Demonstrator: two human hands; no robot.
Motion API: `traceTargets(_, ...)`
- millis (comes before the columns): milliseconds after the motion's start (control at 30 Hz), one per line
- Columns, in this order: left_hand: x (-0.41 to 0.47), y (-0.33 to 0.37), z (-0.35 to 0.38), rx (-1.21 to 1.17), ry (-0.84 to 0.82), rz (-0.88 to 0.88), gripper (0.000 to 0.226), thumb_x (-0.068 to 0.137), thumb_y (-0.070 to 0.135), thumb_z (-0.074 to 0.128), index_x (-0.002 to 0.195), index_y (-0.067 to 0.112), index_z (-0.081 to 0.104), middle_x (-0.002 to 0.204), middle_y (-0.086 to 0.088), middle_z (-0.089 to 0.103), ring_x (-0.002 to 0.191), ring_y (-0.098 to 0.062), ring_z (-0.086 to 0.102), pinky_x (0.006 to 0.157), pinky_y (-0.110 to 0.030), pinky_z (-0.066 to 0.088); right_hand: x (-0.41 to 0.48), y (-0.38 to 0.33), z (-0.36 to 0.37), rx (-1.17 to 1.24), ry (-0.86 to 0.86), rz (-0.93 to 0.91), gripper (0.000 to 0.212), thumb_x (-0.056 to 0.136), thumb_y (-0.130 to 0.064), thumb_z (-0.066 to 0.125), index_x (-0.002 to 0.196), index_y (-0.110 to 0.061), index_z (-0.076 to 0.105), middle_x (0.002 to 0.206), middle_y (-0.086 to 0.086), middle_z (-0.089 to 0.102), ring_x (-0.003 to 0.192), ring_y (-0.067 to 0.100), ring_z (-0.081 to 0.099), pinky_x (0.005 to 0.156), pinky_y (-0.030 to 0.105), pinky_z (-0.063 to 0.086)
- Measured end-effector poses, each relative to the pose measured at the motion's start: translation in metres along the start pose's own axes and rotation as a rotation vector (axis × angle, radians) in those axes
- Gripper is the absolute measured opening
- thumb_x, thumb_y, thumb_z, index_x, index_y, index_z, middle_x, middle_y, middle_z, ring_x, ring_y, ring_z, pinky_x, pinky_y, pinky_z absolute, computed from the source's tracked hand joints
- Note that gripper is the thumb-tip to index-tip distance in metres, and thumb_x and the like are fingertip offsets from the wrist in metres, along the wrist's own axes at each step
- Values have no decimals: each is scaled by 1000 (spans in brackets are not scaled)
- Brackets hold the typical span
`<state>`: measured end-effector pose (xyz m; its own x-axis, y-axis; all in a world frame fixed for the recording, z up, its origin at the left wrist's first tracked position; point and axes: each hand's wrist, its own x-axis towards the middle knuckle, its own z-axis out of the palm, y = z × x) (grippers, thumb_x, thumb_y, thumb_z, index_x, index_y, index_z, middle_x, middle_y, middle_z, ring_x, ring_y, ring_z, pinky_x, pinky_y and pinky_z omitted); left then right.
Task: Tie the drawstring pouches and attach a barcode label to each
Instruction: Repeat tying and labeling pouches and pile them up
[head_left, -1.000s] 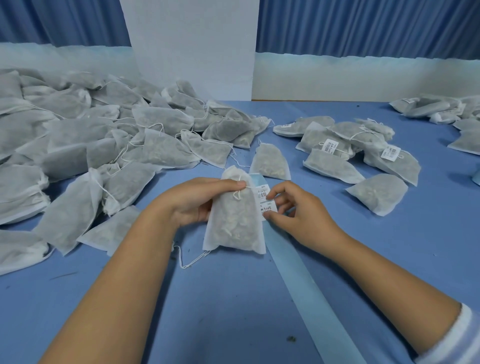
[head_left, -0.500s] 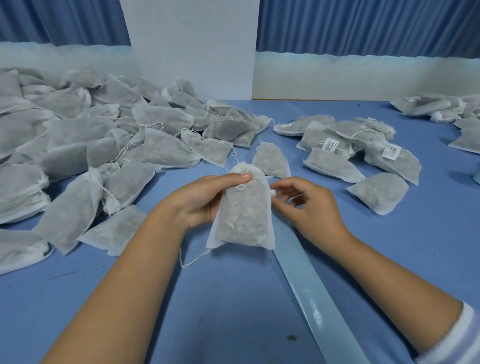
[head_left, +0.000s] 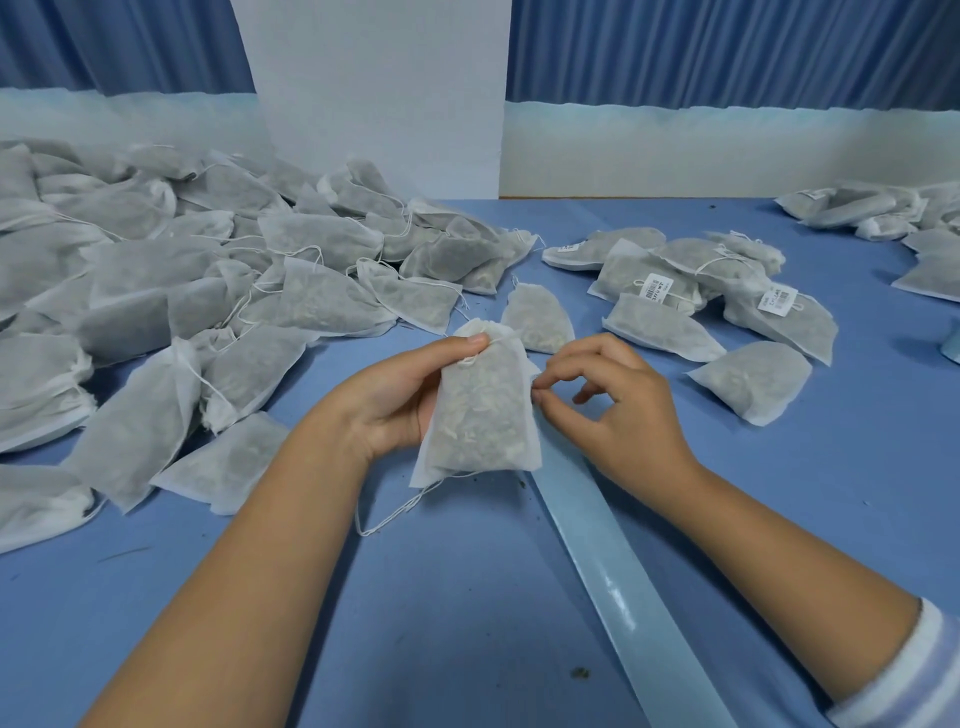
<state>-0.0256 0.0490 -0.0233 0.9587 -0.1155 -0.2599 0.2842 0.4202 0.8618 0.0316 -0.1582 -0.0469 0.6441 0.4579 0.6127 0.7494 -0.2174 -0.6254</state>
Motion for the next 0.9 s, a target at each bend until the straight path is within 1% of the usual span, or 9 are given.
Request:
traceTargets(167, 1, 1, -2, -2, 34, 12, 17, 75, 29, 72, 81, 16, 80, 87, -5, 75, 76, -16, 74, 65, -31, 59, 0, -6, -1, 122, -1, -21, 11, 77, -4, 68, 79, -15, 66, 98, -2, 59, 96, 9, 59, 83, 22, 47)
traceTargets(300, -1, 2, -4, 33, 41, 6, 16, 74, 28, 71, 78, 17, 81, 85, -2, 76, 75, -15, 74, 63, -29, 59, 4, -10, -3, 320, 172, 165, 18, 80, -2, 58, 77, -20, 56, 95, 1, 57, 95, 7, 57, 81, 22, 46)
traceTargets(433, -3, 2, -2, 308, 85, 14, 21, 62, 33, 79, 78, 20, 82, 91, -3, 77, 80, -14, 75, 64, -25, 58, 7, -9, -5, 274, 227, 330, 25, 90, -6, 64, 95, -30, 60, 114, 4, 58, 93, 1, 55, 76, 14, 44)
traceTargets(500, -5, 2, 1, 474, 89, 17, 34, 55, 41, 84, 82, 21, 80, 93, -3, 77, 83, -15, 74, 68, -25, 58, 7, -9, -5, 289, 162, 342, 27, 91, -11, 64, 107, -32, 60, 109, 4, 60, 86, 1, 55, 76, 10, 42)
traceTargets(600, -8, 1, 7, 668, 36, 41, 32, 64, 42, 89, 88, 23, 78, 90, 2, 77, 82, -12, 73, 68, -21, 56, 7, -12, -2, 378, 13, 349, 39, 90, -20, 68, 123, -36, 55, 90, 0, 69, 78, 3, 57, 80, 20, 44)
traceTargets(700, -11, 0, 16, 797, -31, 74, 35, 68, 48, 83, 91, 23, 76, 88, 6, 75, 83, -9, 71, 75, -23, 55, 4, -14, 0, 468, -71, 337, 58, 82, -30, 73, 134, -37, 47, 93, 1, 73, 86, 12, 64, 85, 35, 51)
traceTargets(800, -12, -1, 21, 853, -63, 87, 36, 68, 52, 82, 94, 28, 76, 90, 8, 75, 86, -8, 71, 78, -23, 54, 4, -15, 0, 468, -48, 325, 61, 83, -19, 76, 132, -42, 47, 92, 6, 74, 86, 34, 64, 90, 51, 48)
traceTargets(833, -12, -1, 22, 843, -68, 90, 37, 67, 52, 82, 95, 29, 76, 91, 9, 75, 87, -8, 72, 76, -22, 54, 5, -15, -1, 493, -25, 336, 60, 83, -16, 76, 130, -43, 48, 91, 7, 74, 85, 35, 64, 90, 49, 49)
traceTargets(900, -12, 1, 21, 816, -64, 89, 40, 66, 49, 83, 100, 28, 76, 98, 6, 76, 94, -12, 72, 83, -27, 57, 6, -13, -3, 563, 28, 371, 58, 83, -15, 76, 128, -41, 50, 91, 6, 75, 85, 24, 67, 87, 33, 54)
